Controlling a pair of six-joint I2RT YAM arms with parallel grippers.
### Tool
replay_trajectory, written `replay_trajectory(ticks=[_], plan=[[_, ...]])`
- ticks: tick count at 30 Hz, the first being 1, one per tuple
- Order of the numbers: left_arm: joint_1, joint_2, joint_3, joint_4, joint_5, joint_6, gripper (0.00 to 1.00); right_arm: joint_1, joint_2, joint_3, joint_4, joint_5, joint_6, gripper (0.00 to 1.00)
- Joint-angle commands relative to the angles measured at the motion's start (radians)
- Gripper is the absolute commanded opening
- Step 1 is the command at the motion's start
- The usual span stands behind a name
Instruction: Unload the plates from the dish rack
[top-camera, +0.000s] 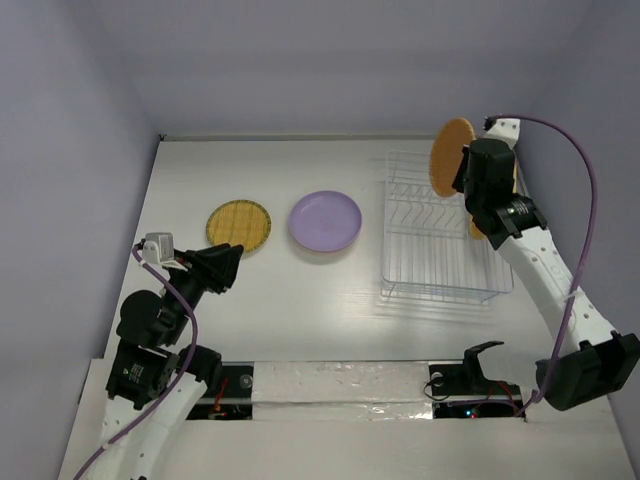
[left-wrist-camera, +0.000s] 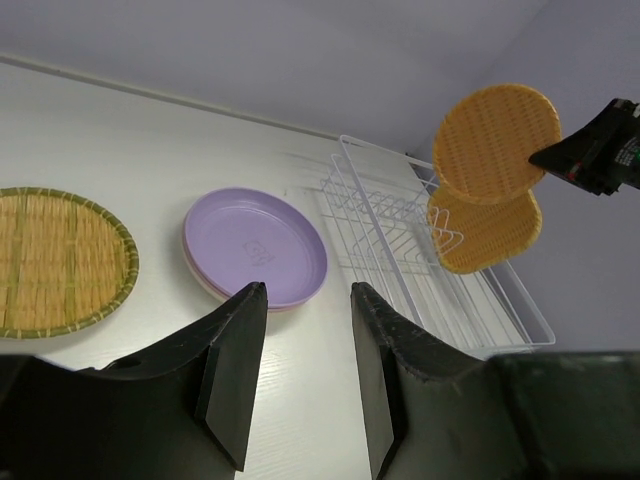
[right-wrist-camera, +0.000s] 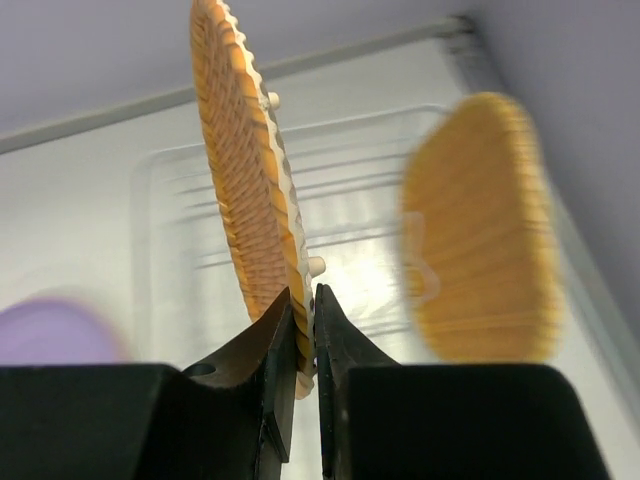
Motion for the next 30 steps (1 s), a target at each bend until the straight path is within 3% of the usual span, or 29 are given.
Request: replay_trajectory(ticks=[1, 6, 14, 21, 30], plan=[[0.015, 0.016, 0.014, 0.042, 0.006, -0.004, 0.36, 0.122, -0.032, 0.051, 0.123, -0.239, 0.118, 0.0], [0.024, 0.027, 0.017, 0.034, -0.005, -0.003, 0.35, 0.338, 0.109, 0.084, 0.236, -0.364, 0.259, 0.0], [0.043, 0.022, 0.023, 0.022, -0.043, -0.007, 0.35, 0.524, 0.536, 0.285, 0.463, -0.479, 0.423, 0.0], [0.043, 0.03, 0.021, 0.022, -0.045, -0.01, 0.35, 0.572, 0.82, 0.463, 0.565, -0.592, 0.601, 0.0], [0.043, 0.036, 0.02, 0.025, -0.037, -0.01, 0.35, 0.581, 1.034, 0.561, 0.612, -0.614, 0.787, 0.0]])
